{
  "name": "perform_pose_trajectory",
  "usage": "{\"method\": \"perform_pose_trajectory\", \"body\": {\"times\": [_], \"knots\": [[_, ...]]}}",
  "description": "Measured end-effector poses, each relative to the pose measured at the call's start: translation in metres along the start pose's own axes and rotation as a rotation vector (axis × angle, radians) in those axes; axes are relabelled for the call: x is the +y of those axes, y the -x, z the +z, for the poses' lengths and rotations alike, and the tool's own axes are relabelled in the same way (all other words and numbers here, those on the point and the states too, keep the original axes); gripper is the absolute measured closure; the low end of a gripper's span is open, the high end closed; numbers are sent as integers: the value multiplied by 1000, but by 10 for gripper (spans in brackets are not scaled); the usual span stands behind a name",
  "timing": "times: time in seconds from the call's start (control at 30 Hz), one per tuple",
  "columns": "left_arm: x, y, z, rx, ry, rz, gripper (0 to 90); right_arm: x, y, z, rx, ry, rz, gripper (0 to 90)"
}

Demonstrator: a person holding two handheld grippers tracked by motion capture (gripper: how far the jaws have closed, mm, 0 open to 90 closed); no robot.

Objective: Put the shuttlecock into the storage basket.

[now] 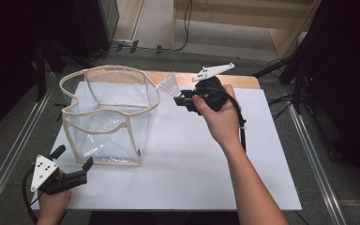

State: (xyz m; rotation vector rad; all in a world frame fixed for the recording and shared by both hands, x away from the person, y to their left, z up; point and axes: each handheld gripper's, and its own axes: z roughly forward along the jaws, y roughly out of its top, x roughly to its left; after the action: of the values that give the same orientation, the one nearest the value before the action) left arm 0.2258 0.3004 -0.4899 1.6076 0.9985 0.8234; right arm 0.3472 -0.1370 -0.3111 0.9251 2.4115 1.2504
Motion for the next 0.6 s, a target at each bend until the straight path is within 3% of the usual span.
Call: {"method": "perform_pose_trajectory", "body": {"times": [0.6], "knots": [[0, 0, 0, -3, 0, -1, 0, 13, -8, 11, 29, 20, -7, 622]]}}
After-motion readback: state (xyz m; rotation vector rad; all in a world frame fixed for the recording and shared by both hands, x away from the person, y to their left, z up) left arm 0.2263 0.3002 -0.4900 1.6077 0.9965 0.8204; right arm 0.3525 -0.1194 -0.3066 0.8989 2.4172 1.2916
